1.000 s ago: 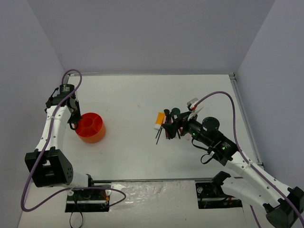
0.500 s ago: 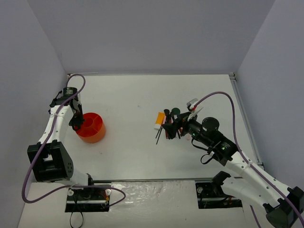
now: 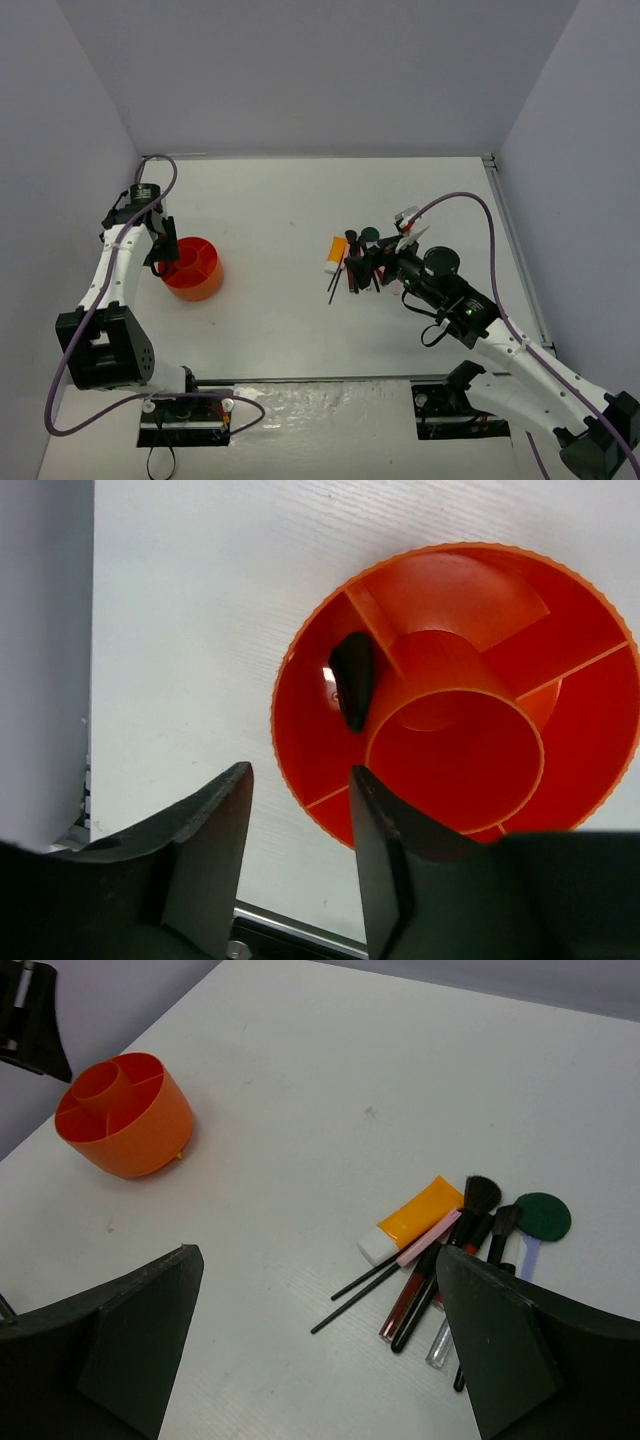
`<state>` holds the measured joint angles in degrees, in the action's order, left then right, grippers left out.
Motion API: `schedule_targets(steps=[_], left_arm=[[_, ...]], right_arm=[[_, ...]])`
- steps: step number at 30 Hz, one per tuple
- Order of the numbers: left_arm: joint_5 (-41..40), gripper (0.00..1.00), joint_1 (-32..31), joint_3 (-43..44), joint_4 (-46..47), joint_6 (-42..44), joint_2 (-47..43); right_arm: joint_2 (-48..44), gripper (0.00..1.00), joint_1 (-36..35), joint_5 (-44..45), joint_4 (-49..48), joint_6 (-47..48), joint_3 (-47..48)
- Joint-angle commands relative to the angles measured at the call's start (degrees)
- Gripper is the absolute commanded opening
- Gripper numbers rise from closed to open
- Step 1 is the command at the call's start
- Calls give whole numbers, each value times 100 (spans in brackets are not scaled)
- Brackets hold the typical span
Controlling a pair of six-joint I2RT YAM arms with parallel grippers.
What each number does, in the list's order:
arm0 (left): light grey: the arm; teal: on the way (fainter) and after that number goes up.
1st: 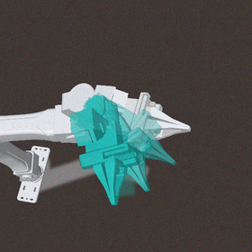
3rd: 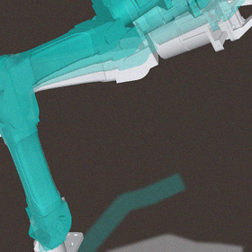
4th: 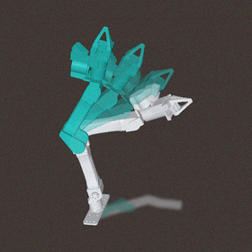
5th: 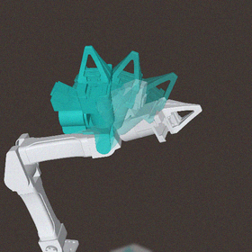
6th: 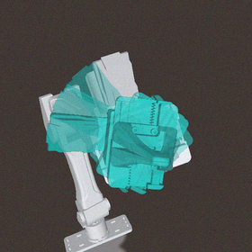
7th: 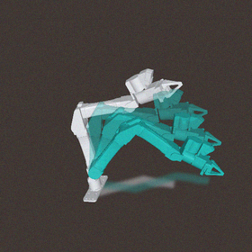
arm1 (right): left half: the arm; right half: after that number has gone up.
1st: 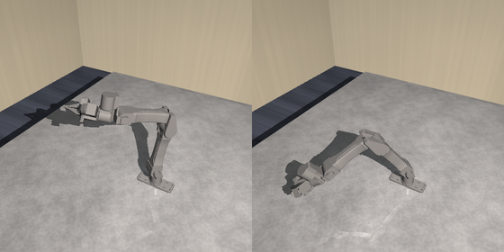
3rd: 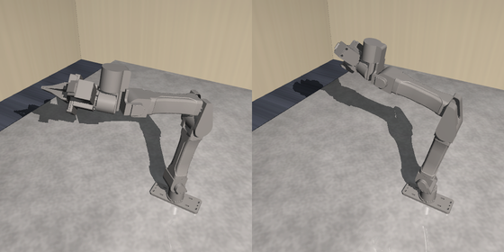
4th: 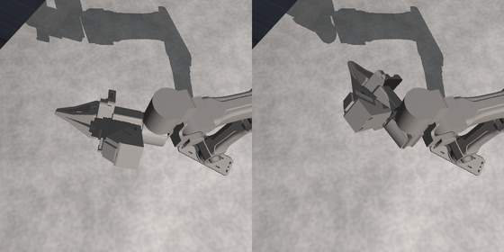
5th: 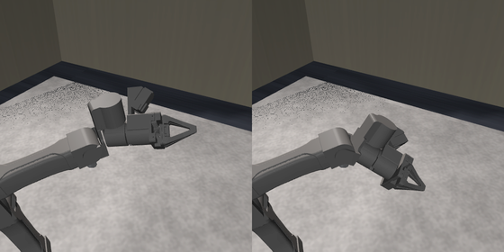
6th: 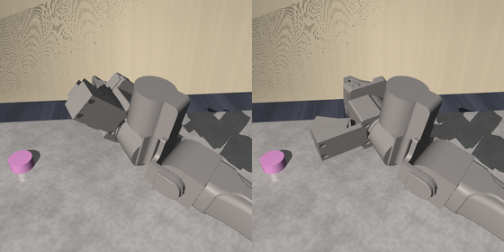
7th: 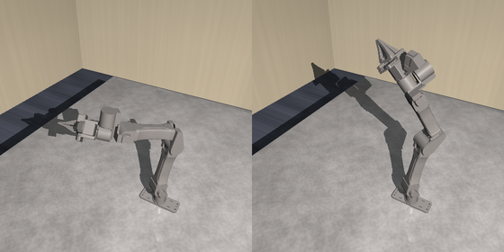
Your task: Organize the makeup
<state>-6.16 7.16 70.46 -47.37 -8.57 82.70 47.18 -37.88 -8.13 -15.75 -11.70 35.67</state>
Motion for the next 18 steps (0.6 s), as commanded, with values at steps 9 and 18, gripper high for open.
schedule_targets(steps=[9, 18], left_arm=[[1637, 97, -5, 34, 811, -853, -2669], [2978, 97, -286, -1170, 1930, -1167, -3440]], right_arm=[[1594, 94, 1667, 807, 257, -716, 1057], [3645, 65, 2242, 124, 225, -68, 2140]])
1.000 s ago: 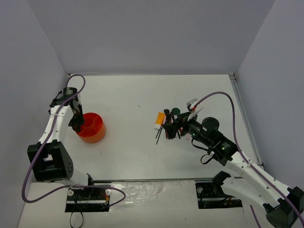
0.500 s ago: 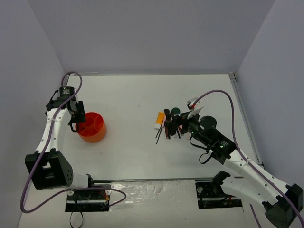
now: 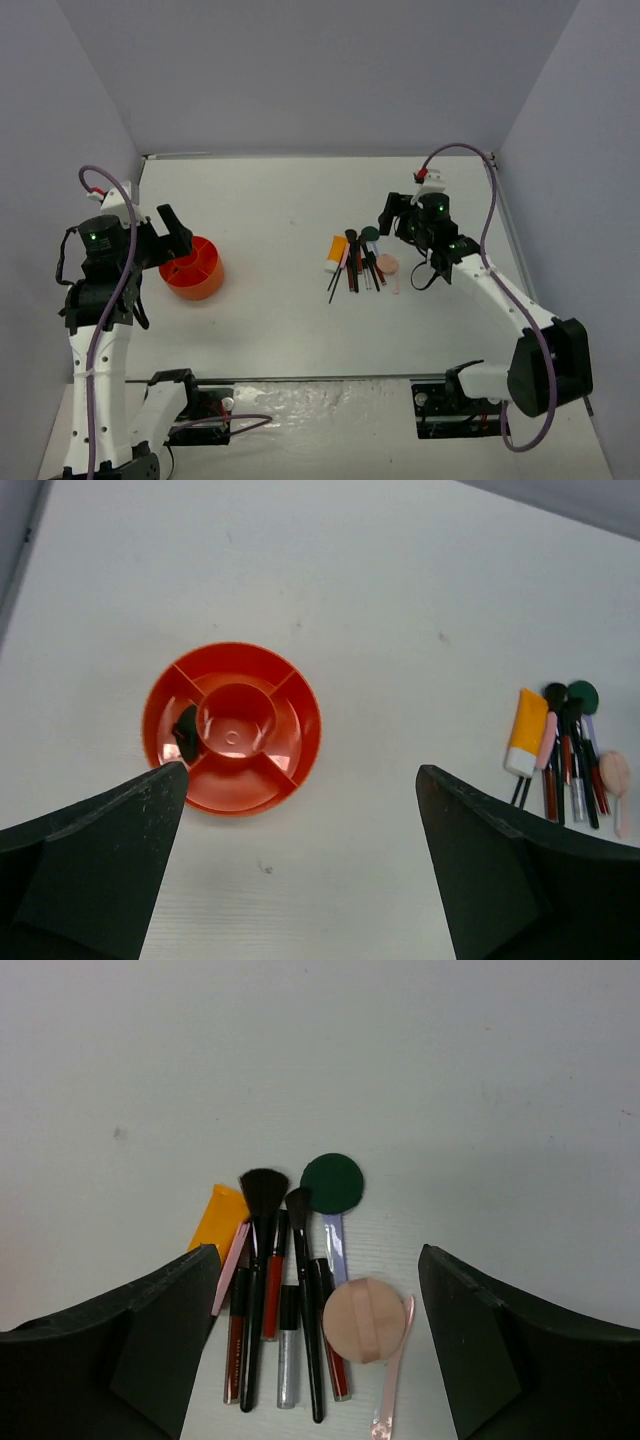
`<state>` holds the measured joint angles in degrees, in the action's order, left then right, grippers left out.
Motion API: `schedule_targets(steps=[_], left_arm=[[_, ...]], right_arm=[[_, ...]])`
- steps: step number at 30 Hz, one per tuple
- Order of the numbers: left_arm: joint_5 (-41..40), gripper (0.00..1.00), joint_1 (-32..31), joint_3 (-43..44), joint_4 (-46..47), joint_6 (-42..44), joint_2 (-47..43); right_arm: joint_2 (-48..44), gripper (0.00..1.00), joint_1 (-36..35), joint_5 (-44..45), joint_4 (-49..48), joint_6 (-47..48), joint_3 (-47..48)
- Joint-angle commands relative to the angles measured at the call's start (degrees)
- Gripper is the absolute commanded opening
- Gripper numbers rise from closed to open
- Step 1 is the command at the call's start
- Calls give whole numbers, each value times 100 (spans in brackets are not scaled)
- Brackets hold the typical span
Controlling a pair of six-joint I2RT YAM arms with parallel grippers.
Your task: Organize the makeup
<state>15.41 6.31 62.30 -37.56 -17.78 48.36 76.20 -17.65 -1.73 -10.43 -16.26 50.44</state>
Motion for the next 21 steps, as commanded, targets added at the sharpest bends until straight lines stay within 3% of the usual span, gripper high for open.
schedule_targets(steps=[1, 7, 21], left_arm=[[863, 97, -290, -477, 1033, -251, -39], [920, 97, -562, -904, 1249, -105, -187], [693, 97, -570, -1038, 1069, -52, -284]], right_arm=[[938, 63, 267, -577, -318, 525, 742], [2044, 56, 584, -1327, -254, 1019, 1383], [3617, 34, 561, -1724, -224, 1269, 2049]])
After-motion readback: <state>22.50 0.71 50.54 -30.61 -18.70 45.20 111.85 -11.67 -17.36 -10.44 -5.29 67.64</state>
